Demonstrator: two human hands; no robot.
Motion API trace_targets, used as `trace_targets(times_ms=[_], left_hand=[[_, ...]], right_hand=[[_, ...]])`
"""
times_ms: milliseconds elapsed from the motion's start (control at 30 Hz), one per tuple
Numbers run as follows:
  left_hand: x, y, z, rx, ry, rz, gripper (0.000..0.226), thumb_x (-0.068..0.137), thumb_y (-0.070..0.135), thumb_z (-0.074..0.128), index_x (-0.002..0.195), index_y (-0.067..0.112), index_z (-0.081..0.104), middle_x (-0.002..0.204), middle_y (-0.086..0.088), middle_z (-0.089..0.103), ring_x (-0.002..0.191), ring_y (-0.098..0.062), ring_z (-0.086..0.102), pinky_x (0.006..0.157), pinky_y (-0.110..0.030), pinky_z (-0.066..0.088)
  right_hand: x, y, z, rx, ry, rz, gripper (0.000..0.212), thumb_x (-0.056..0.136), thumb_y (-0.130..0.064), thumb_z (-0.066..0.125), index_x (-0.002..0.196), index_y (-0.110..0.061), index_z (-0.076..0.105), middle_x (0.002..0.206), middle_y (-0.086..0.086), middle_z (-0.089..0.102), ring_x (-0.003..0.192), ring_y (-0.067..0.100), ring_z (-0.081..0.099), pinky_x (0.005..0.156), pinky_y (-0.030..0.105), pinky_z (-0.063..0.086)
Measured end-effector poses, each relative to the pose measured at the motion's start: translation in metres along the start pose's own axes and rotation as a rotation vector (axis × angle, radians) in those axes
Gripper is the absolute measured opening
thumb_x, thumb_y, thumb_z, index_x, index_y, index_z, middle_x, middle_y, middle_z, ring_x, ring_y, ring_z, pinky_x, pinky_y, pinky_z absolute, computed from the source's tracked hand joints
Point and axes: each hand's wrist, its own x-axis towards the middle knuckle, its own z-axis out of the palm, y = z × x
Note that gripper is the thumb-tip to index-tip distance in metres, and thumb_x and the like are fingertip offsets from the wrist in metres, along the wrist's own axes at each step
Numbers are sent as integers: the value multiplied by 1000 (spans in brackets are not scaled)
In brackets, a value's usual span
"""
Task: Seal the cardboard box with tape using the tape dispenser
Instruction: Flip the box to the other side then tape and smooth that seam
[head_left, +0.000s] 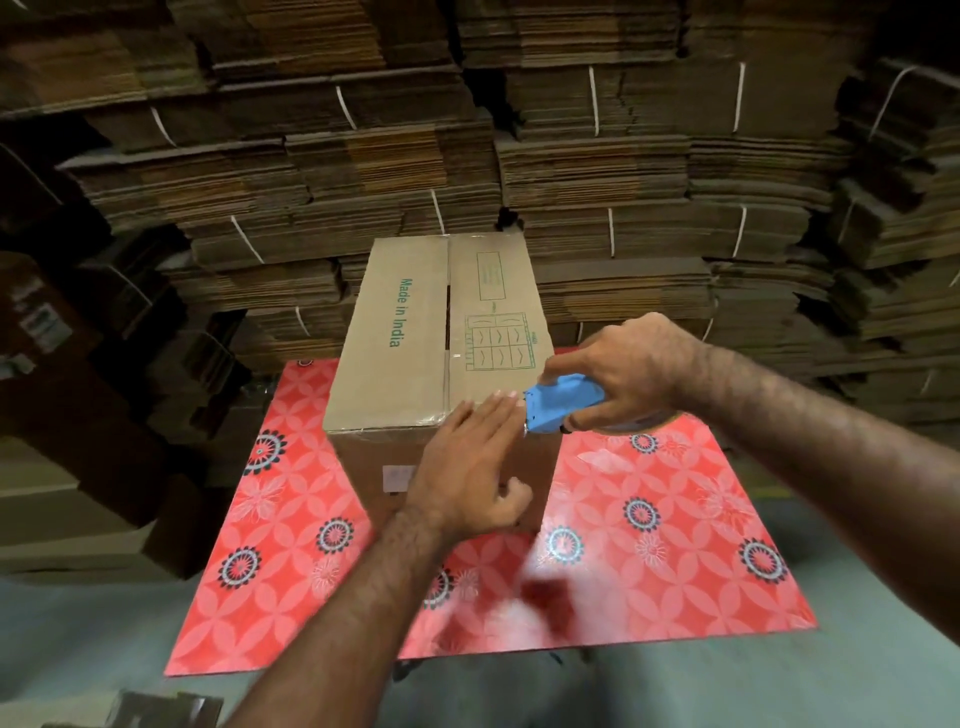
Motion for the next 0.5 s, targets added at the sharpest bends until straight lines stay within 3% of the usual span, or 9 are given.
trace_targets(times_ms=[300,500], left_hand=[[1,-2,7,-30,-5,-5,91,60,28,63,147,6,44,155,-10,42,144,-23,38,120,-42,27],[-2,-2,5,-51,-33,-25,93,61,28,63,149,8,42,156,-8,39,145,-22,35,122,-38,22]], right_hand=[[-19,21,17,64,-9,0,63,82,-83,40,137,-54,34,108,-10,67,92,19,67,58,28,45],[-47,43,33,129,43,17,68,80,-86,33,141,-56,32,112,-16,67,94,15,67,56,25,40]])
